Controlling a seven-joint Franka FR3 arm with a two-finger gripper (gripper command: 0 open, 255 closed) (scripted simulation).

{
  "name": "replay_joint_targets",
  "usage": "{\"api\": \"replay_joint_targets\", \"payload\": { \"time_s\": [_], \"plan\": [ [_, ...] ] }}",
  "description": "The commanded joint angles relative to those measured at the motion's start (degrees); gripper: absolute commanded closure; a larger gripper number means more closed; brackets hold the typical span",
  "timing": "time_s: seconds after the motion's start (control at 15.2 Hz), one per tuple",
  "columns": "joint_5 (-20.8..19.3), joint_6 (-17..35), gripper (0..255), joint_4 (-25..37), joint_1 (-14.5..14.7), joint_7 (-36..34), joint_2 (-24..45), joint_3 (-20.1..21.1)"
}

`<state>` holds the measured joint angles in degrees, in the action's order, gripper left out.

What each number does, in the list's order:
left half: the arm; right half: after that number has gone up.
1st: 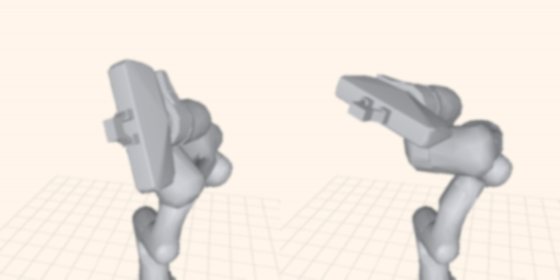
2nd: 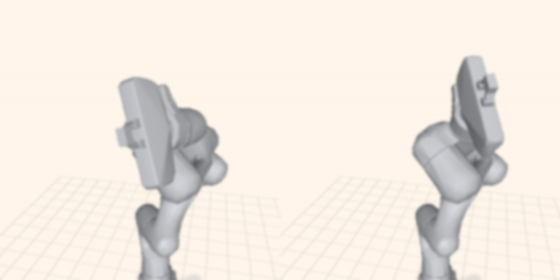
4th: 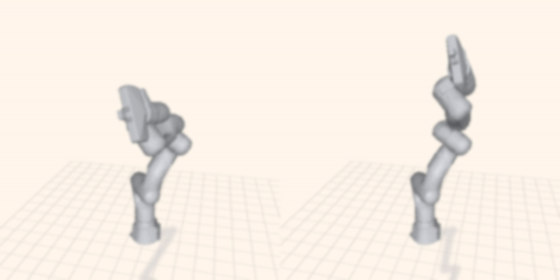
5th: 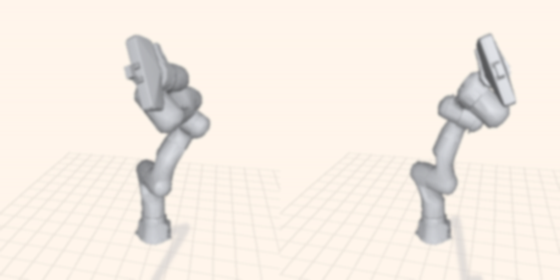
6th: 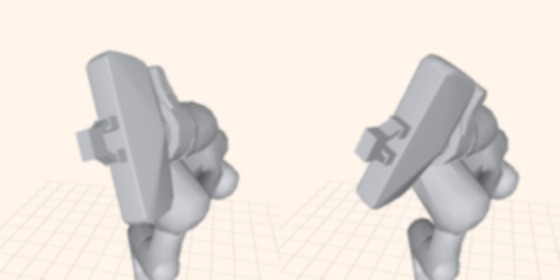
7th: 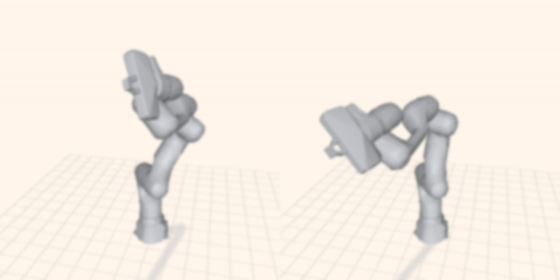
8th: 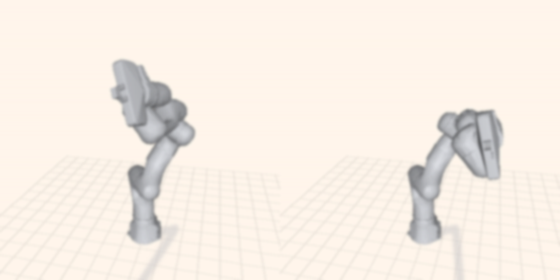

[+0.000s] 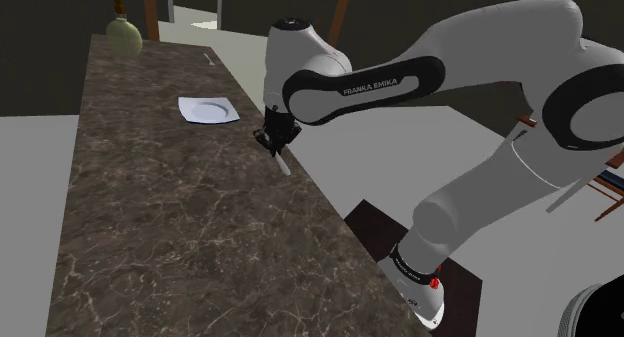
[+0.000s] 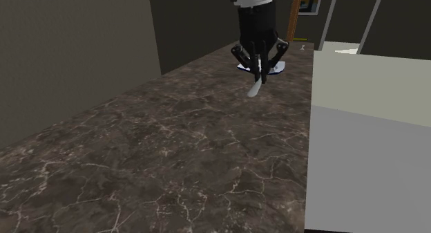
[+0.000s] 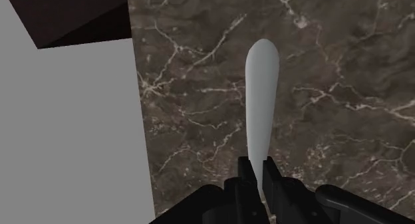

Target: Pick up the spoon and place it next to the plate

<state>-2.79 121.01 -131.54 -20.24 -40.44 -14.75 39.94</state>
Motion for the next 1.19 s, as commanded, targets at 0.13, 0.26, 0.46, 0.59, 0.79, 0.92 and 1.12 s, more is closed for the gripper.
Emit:
{"api": "replay_joint_targets", "payload": {
  "time_s": [0.13,0.26,0.46,0.59,0.79,0.92,1.12],
  "plan": [
    [-5.75,-0.29,255,6.64,-3.47,0.22,7.71,-0.31],
    [-8.89,-0.80,255,10.50,-4.57,-0.19,12.06,-0.43],
    [-13.47,-2.17,255,16.85,-5.27,-0.71,18.68,-1.07],
    [-16.29,-3.44,255,21.48,-5.19,-0.84,23.09,-1.75],
    [-20.10,-5.00,255,28.16,-4.37,-0.86,29.55,-3.10],
    [-20.67,-3.76,255,27.28,-4.23,-1.43,30.10,-3.33],
    [-21.62,-1.94,255,26.07,-4.05,-2.33,31.02,-3.65]
  ]
}}
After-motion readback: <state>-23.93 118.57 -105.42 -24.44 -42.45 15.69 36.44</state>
